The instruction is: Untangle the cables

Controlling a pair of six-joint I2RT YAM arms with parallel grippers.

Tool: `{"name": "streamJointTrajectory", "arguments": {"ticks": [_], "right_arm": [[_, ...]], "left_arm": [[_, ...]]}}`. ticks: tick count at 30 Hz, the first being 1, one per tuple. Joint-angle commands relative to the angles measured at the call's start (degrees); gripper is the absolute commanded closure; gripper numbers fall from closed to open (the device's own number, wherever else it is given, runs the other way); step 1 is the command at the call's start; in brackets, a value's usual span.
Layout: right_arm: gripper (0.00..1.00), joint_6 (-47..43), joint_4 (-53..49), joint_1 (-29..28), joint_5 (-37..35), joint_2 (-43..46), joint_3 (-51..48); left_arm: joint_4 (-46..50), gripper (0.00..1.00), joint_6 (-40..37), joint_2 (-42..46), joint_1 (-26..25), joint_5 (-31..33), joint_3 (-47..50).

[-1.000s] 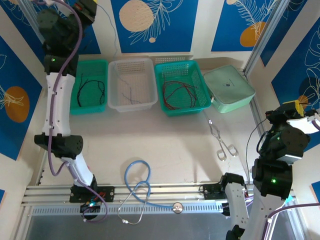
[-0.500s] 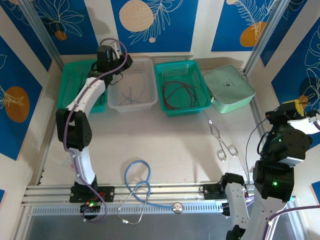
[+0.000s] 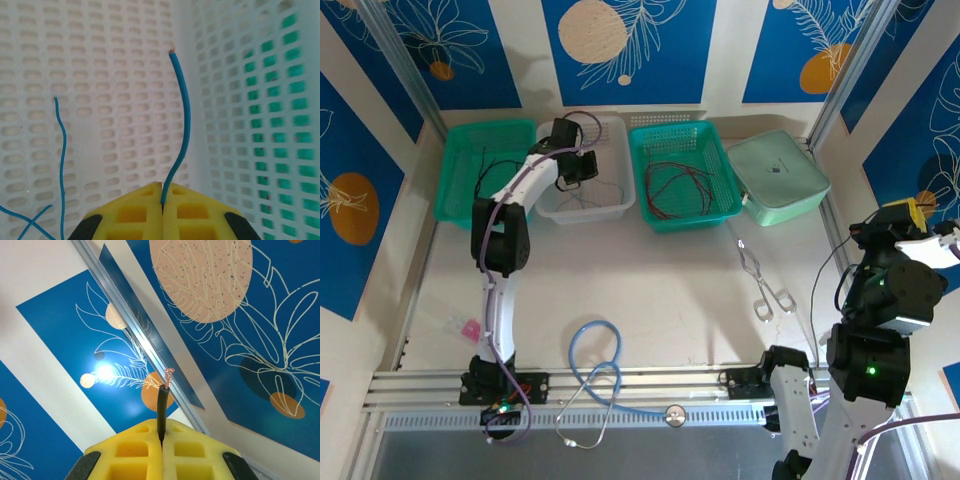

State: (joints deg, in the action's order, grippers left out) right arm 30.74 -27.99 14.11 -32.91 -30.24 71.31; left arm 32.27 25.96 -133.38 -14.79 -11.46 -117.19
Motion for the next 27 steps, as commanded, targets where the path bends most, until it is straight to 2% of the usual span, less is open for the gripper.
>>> {"name": "streamJointTrajectory", "arguments": {"ticks": [1,2,5,7,10,13,15,20,22,24,27], "right_arm": [[1.0,1.7,-0.1,-0.4,1.8,-0.6,1.9],[1.0,1.6,-0.1,-0.4,2.4,-0.7,2.2],[1.0,1.5,-0.5,-0.5,4.1,-1.0,3.1],[1.0,2.0,-0.8,-0.6,5.1,-1.2,3.6],[1.0,3.5,-1.3,-0.6,7.7,-1.7,4.2],[1.0,6.1,-1.9,-0.5,12.7,-2.6,4.5],[1.0,7.7,-1.1,-0.6,19.1,-3.8,4.7],[1.0,14.1,2.0,-1.1,35.8,-9.3,6.6],[1.0,16.4,3.7,-2.1,40.0,-11.1,7.2],[1.0,17.9,5.1,-4.4,41.6,-12.4,7.8],[1.0,16.7,5.8,-10.7,39.1,-14.0,9.4]], "left_arm": [[5.0,0.78,-1.9,-1.5,-0.5,-0.7,-2.6],[5.0,0.6,-2.3,-1.1,-0.5,-0.9,-2.7],[3.8,0.34,-4.5,2.2,-0.6,-0.1,-2.7],[2.2,0.22,-6.6,6.0,-0.9,2.9,-1.8],[-1.9,0.13,-9.3,12.9,-1.2,5.9,1.0],[-2.9,0.11,-12.0,18.5,-1.6,5.0,1.9],[-5.0,0.12,-14.5,22.7,-2.5,2.7,4.9],[-18.3,0.14,-25.9,36.4,-8.7,-5.5,22.6],[-24.9,0.14,-27.0,40.7,-11.1,-9.5,29.9],[-32.6,0.14,-26.2,44.3,-13.4,-13.8,36.7],[-43.8,0.13,-25.2,47.6,-17.4,-16.8,44.7]]}}
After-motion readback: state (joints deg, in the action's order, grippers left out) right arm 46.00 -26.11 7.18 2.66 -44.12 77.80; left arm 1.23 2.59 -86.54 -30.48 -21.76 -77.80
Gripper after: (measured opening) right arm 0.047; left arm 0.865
